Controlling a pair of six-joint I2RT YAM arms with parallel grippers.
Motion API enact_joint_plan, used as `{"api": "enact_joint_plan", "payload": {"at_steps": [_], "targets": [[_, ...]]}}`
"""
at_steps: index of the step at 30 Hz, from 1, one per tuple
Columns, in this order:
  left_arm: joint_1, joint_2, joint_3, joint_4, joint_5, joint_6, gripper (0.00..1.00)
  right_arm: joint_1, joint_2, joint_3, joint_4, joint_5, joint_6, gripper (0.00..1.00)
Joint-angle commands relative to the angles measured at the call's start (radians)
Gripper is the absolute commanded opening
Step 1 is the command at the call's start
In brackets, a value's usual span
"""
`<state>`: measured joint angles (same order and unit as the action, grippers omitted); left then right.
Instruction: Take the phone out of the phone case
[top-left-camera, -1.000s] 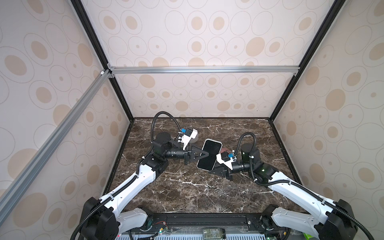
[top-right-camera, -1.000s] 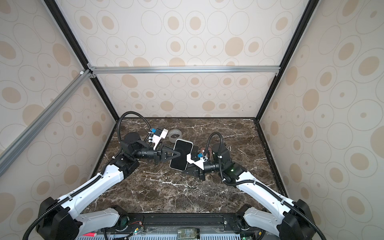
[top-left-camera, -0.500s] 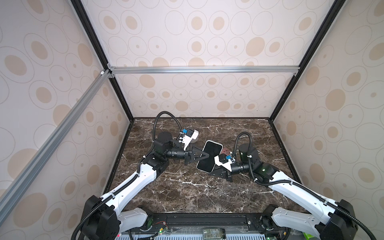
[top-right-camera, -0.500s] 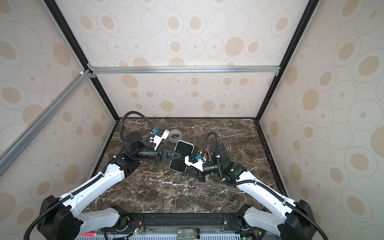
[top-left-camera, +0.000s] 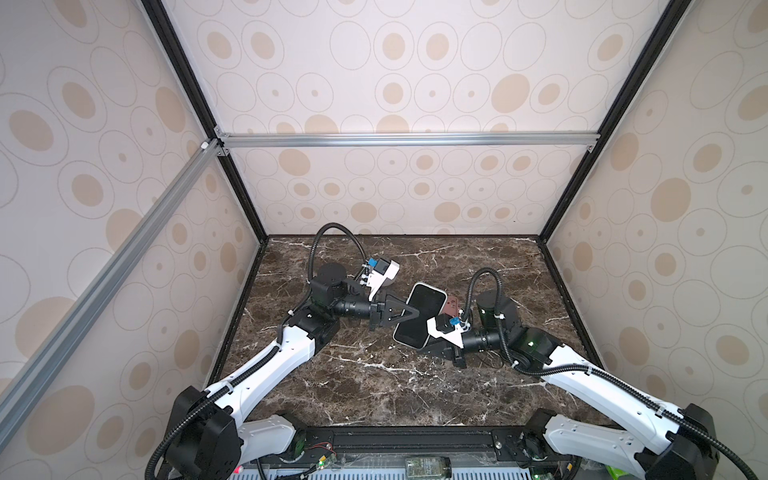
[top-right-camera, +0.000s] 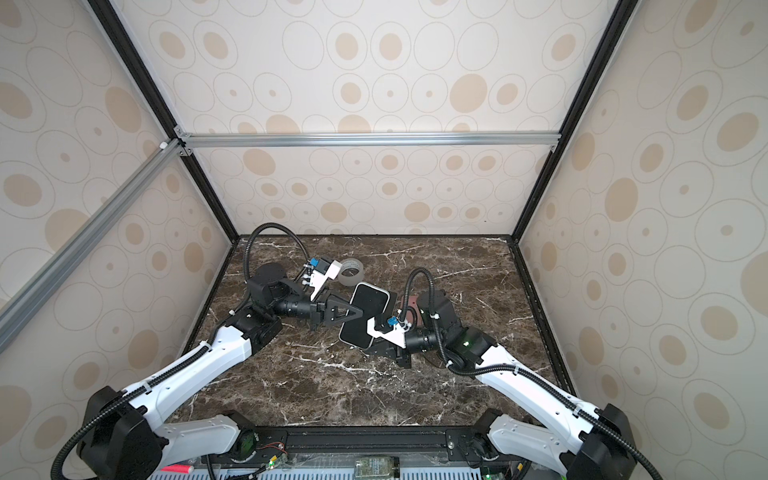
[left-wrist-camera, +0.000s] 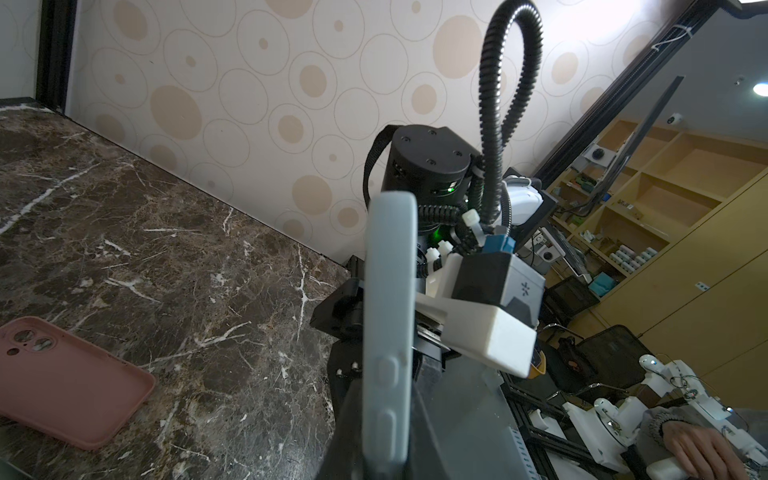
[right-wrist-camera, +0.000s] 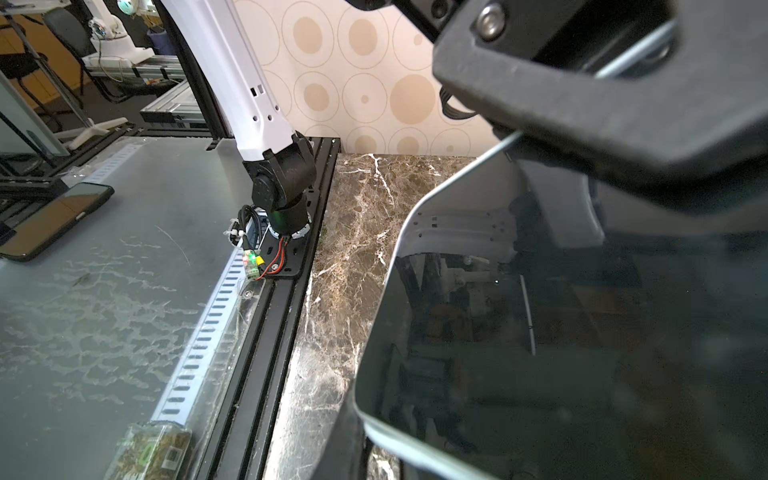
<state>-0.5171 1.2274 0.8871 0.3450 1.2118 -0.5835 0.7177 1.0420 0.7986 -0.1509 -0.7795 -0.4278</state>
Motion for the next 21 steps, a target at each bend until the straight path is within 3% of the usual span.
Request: {"api": "enact_joint_plan", "payload": {"at_steps": [1,21], "targets": [[0.003,0.036,-0.004,0.003,-0.109,-0.019,0.00,0.035,-0.054,0.062,0.132,-0.042,-0.078,0.00],[-0.018,0.041,-0.020,0.091,-0.028,-0.061,0.00,0.034,-0.080,0.006,0.277,0.174,0.082,0.00]]}}
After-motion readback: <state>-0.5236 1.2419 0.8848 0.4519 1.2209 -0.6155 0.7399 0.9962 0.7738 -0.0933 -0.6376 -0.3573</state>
